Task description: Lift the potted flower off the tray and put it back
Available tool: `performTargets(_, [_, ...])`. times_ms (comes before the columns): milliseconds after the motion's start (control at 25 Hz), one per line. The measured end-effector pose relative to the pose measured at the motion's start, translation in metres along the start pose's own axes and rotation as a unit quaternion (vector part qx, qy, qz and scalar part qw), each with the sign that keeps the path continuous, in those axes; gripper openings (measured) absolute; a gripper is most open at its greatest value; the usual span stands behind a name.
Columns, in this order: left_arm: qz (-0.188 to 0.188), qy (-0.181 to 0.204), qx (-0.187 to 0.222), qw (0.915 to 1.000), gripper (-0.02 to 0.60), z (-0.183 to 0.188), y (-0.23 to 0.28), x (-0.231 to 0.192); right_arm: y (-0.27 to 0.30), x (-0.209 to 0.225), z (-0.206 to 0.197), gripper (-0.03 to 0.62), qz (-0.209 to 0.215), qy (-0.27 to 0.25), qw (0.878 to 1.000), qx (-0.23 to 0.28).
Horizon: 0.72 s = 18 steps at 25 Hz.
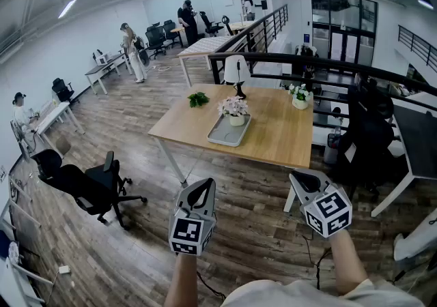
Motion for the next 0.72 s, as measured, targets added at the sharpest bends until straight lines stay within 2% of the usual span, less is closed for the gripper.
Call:
performTargets(240, [0.002, 0.004, 0.0, 1.0, 0.006, 0.002, 0.009, 0.002, 0.005, 0.004, 0.001, 0.02, -0.005, -0.006, 1.0, 0.013])
performTargets(440, [0.002, -0.001, -0.008, 1.0, 0.006, -0.004, 0.012, 0.012, 0.003, 0.013, -0.003, 0.023, -0.014, 0.018, 0.999, 0.033])
performTargets(600, [0.008, -0.004, -0.014, 0.9999, 0.006, -0.007, 0.018, 0.019, 0.0, 0.023, -0.014, 0.023, -0.008, 0.032, 0.999, 0.027])
performTargets(720, [0.012, -0.001, -0.018, 0.9998, 0.006, -0.008, 0.024, 0.026, 0.0, 0.031, -0.025, 0.023, 0.005, 0.024, 1.0, 0.016])
Point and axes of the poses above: the fingertips, and each gripper's own axes: y forward along the fingers, x to its right, z out of its top, the point moved 5 cm from there along -y, backward along the fingers, and after that the axes turned 3 degrees about -z, right-handed, at the moved point
